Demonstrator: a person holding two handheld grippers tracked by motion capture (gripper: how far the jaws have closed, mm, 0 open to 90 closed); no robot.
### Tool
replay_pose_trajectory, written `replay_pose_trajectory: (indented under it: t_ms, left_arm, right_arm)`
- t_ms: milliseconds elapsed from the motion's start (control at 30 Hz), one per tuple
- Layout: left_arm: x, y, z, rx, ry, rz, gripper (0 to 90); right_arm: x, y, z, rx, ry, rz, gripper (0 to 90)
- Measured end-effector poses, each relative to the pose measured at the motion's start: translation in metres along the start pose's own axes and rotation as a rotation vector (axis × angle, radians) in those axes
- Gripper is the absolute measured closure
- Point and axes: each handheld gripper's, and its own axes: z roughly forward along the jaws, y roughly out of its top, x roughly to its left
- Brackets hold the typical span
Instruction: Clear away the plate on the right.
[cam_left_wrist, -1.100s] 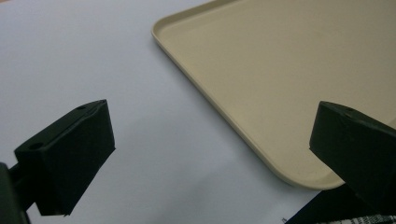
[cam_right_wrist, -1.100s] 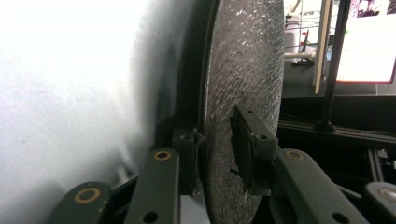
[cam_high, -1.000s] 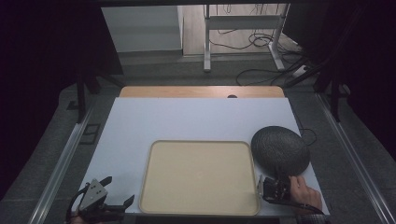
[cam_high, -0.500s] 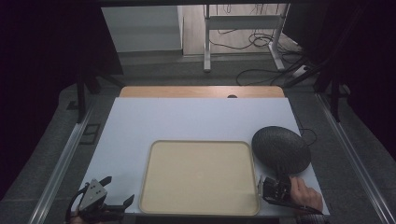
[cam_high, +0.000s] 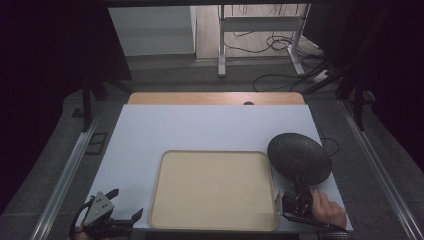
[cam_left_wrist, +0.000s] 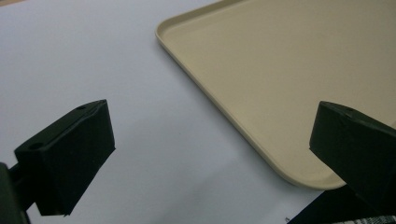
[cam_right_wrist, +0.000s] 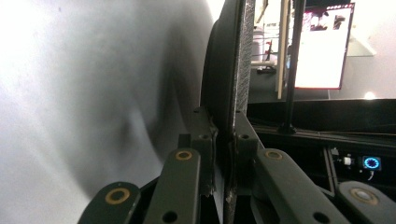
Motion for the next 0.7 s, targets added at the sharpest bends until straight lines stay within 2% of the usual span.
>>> replay_pose_trajectory:
  t_ms: [33, 67, 100, 133, 200, 267, 300, 333, 367, 400, 500, 533, 567, 600, 633, 667, 700]
  left_arm:
    - [0.0, 0.0, 0.0, 0.0, 0.0, 0.0, 0.0]
    - [0.0, 0.0, 0.0, -0.001, 0.001, 0.0, 0.0]
    - [0.0, 0.0, 0.0, -0.001, 0.001, 0.0, 0.0]
    - [0.0, 0.0, 0.0, -0.002, 0.003, -0.001, 0.0]
    - [0.0, 0.0, -0.001, -0.004, 0.005, -0.003, 0.0]
    - [0.001, 0.0, -0.001, -0.006, 0.008, -0.004, 0.0]
    - [0.001, 0.0, -0.001, -0.008, 0.009, -0.004, 0.0]
    - [0.001, 0.0, -0.001, -0.01, 0.01, -0.005, 0.0]
    - [0.001, 0.0, -0.001, -0.01, 0.01, -0.005, 0.0]
    - [0.001, 0.0, -0.002, -0.013, 0.013, -0.005, 0.0]
    - [0.001, 0.0, -0.002, -0.014, 0.015, -0.006, 0.0]
    - [0.001, 0.0, -0.002, -0.015, 0.016, -0.007, 0.0]
    - [0.001, 0.0, -0.002, -0.016, 0.017, -0.008, 0.0]
    - [0.001, 0.0, -0.002, -0.016, 0.018, -0.009, 0.0]
    - [0.001, 0.0, -0.002, -0.016, 0.018, -0.009, 0.0]
    - [0.001, 0.0, -0.002, -0.016, 0.018, -0.009, 0.0]
    - [0.001, 0.0, -0.002, -0.016, 0.018, -0.009, 0.0]
  right_arm:
    - [0.001, 0.002, -0.002, 0.014, -0.025, -0.004, 83.4]
    - [-0.001, 0.002, -0.002, -0.005, 0.03, 0.001, 83.3]
    - [0.0, 0.002, -0.002, -0.025, 0.023, -0.005, 83.3]
    - [-0.002, 0.004, -0.005, -0.016, 0.025, -0.012, 83.4]
    - [-0.001, 0.006, -0.007, -0.024, 0.024, -0.003, 83.3]
    - [-0.001, 0.007, -0.008, -0.044, 0.009, -0.014, 83.3]
    - [-0.001, 0.008, -0.01, -0.041, 0.022, -0.022, 83.3]
    - [0.0, 0.008, -0.009, -0.066, 0.017, -0.015, 83.3]
    - [-0.001, 0.01, -0.012, -0.054, 0.005, -0.026, 83.3]
    - [-0.002, 0.011, -0.014, -0.056, 0.023, -0.034, 83.3]
    - [-0.002, 0.014, -0.018, -0.066, 0.02, -0.039, 83.2]
    - [0.001, 0.014, -0.017, -0.105, -0.018, -0.021, 83.1]
    - [-0.001, 0.016, -0.02, -0.087, 0.015, -0.038, 83.1]
    - [-0.002, 0.018, -0.022, -0.086, 0.017, -0.048, 83.1]
    - [0.0, 0.019, -0.022, -0.103, 0.01, -0.04, 83.1]
    - [0.0, 0.02, -0.025, -0.094, -0.025, -0.045, 83.1]
    - [0.0, 0.021, -0.024, -0.11, 0.008, -0.042, 83.2]
